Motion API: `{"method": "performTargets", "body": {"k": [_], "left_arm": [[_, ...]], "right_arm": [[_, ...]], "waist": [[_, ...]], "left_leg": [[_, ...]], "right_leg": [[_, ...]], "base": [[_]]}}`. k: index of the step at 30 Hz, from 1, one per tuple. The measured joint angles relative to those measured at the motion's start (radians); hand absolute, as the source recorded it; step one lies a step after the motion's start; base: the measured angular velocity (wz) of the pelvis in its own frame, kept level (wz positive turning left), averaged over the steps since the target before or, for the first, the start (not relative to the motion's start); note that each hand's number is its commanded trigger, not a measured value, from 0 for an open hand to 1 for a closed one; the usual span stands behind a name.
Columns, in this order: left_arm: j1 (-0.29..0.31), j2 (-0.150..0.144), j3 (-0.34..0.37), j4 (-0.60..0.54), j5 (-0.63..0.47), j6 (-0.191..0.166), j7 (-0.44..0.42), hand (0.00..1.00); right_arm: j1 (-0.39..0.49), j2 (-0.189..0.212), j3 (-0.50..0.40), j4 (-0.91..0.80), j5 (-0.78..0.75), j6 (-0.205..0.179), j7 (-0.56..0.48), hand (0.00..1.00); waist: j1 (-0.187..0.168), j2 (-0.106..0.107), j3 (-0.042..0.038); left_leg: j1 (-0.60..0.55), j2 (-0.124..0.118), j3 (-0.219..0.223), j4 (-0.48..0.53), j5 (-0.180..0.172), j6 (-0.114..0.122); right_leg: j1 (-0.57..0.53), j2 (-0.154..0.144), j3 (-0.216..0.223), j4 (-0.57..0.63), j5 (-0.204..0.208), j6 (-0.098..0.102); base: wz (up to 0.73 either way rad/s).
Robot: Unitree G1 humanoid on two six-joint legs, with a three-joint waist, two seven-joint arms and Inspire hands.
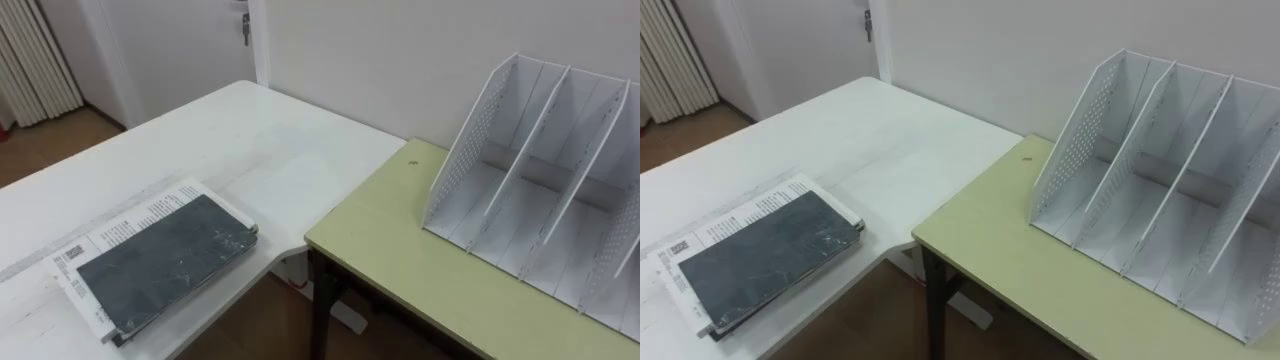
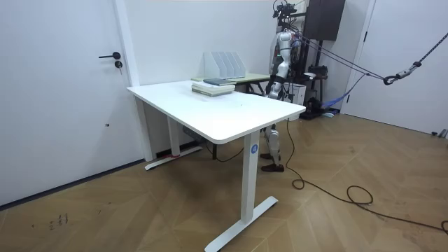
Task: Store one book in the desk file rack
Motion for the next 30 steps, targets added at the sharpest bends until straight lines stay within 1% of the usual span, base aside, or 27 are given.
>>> {"method": "performTargets", "body": {"k": [21, 24, 29, 30], "left_arm": [[0.000, -0.002, 0.000, 0.001, 0.002, 0.000, 0.001, 0.00], [0.000, -0.004, 0.000, 0.000, 0.004, -0.001, 0.003, 0.00], [-0.005, -0.006, 0.001, 0.000, 0.026, -0.004, 0.004, 0.00], [-0.006, -0.006, 0.002, -0.001, 0.047, -0.006, 0.004, 0.00]], "right_arm": [[-0.007, 0.000, 0.000, 0.005, 0.000, -0.001, 0.013, 0.00], [-0.007, 0.000, 0.000, 0.005, -0.020, -0.003, 0.009, 0.00], [-0.006, 0.000, 0.000, 0.005, -0.030, -0.008, 0.002, 0.00], [-0.006, 0.000, 0.000, 0.005, -0.031, -0.011, 0.001, 0.00]], "waist": [[0.001, 0.004, -0.0004], [0.002, 0.007, -0.0005], [0.002, 0.010, -0.0001], [0.002, 0.010, -0.0001]], "left_leg": [[0.000, 0.000, -0.001, 0.000, 0.000, 0.000], [0.000, 0.000, -0.001, 0.000, 0.000, 0.000], [-0.001, 0.000, -0.001, 0.000, 0.000, 0.000], [-0.001, 0.000, -0.001, -0.001, 0.000, 0.000]], "right_leg": [[0.001, 0.000, 0.000, 0.001, 0.000, 0.000], [0.001, 0.000, 0.000, 0.001, 0.000, 0.000], [0.001, 0.001, 0.000, 0.003, 0.000, 0.000], [0.001, 0.001, 0.000, 0.002, 0.000, 0.000]], "base": [[0.00], [0.00], [0.00], [0.00]]}}
